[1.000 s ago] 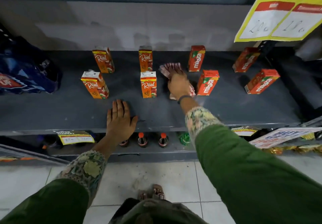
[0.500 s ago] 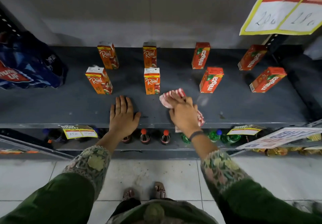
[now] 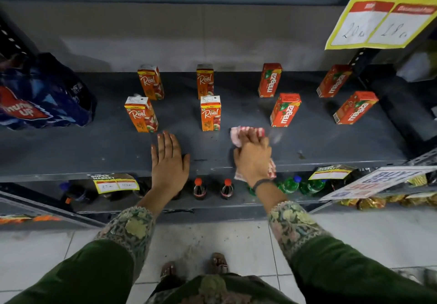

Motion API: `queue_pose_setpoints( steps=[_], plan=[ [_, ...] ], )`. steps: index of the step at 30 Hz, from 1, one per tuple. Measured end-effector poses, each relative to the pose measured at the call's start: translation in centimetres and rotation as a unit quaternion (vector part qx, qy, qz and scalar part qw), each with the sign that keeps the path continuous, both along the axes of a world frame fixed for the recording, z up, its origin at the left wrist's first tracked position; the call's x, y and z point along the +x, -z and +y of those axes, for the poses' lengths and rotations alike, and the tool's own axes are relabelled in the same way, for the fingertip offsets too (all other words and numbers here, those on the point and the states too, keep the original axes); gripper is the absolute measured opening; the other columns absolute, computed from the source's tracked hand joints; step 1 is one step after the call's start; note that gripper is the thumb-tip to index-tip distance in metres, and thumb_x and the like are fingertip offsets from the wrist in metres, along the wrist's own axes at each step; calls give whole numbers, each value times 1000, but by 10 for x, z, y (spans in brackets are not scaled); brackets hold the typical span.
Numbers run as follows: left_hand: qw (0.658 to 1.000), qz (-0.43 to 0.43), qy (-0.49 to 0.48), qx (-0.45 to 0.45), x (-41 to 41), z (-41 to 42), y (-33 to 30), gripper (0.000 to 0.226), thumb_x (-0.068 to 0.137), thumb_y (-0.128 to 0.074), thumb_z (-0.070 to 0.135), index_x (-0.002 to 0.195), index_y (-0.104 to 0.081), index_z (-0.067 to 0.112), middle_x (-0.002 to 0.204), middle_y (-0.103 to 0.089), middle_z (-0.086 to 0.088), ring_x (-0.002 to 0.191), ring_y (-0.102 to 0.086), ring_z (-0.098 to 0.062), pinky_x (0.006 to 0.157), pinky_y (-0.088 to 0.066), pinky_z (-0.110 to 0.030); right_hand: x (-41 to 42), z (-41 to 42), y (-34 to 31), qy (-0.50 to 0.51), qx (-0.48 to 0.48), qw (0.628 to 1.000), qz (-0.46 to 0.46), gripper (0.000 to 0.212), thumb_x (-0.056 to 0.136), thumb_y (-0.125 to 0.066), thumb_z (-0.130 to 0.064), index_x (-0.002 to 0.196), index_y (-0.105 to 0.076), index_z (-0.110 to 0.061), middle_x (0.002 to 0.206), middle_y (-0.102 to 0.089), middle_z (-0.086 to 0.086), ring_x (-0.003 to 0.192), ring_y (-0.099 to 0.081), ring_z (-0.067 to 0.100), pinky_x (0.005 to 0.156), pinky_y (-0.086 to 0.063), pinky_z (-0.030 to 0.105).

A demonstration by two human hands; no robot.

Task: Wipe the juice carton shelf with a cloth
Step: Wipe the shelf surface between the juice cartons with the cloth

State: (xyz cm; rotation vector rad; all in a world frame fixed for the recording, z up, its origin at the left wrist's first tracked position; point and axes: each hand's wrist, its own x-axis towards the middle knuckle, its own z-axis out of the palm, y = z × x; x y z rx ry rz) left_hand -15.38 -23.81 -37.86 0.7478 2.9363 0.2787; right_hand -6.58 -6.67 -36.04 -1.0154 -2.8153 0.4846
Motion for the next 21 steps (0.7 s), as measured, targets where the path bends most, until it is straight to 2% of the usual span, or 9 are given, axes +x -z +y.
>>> queue_pose_setpoints(
  steps=[5,7,9,11,13,16,21],
  plan=[
    [1000,10,-21,15,-17,-34,0,66,98,-26,34,147,1,0,159,5,-17,147,10,-28,119,6,-44,-10,-82,4,-89,4,995,36,47,84,-53,-24,131,-49,-19,143,-46,6,115,-40,37,91,-41,42],
    [999,4,-30,18,-29,-52,-2,66,98,-27,33,147,1,-1,159,5,-17,147,10,-29,119,5,-45,-15,-93,2,-119,-24,991,54,45,84,-51,-22,129,-53,-20,140,-51,6,113,-42,37,91,-41,43],
    [999,5,-36,19,-43,-70,-6,66,98,-28,32,147,0,-2,158,4,-18,147,9,-30,120,4,-46,-17,-85,0,-60,-32,995,76,44,84,-47,-23,127,-54,-20,134,-56,8,110,-43,36,91,-41,42],
    [999,11,-44,16,-58,-88,-9,66,98,-28,32,147,-2,-3,158,2,-19,147,7,-31,119,4,-46,-19,-68,0,63,-5,994,87,46,84,-47,-24,130,-50,-20,135,-53,9,113,-42,37,91,-41,44],
    [999,13,-52,7,-74,-103,-10,65,98,-28,32,147,-3,-3,158,-1,-19,147,6,-31,119,4,-47,-26,-58,-3,123,-6,991,59,47,85,-51,-22,132,-48,-19,138,-49,10,120,-38,39,94,-40,46],
    [999,-1,-50,-15,-95,-123,-9,65,98,-25,34,147,-3,-2,159,-1,-18,147,6,-30,119,4,-47,-44,-77,-4,89,-20,995,31,46,85,-53,-21,131,-49,-19,140,-47,9,126,-34,39,97,-37,46],
    [996,-62,-23,-55,-110,-143,-5,67,98,-22,39,148,1,-1,159,5,-16,147,9,-29,120,4,-48,-62,-131,1,44,-18,998,40,43,85,-53,-22,128,-51,-20,139,-49,6,121,-36,38,93,-37,44]
  ],
)
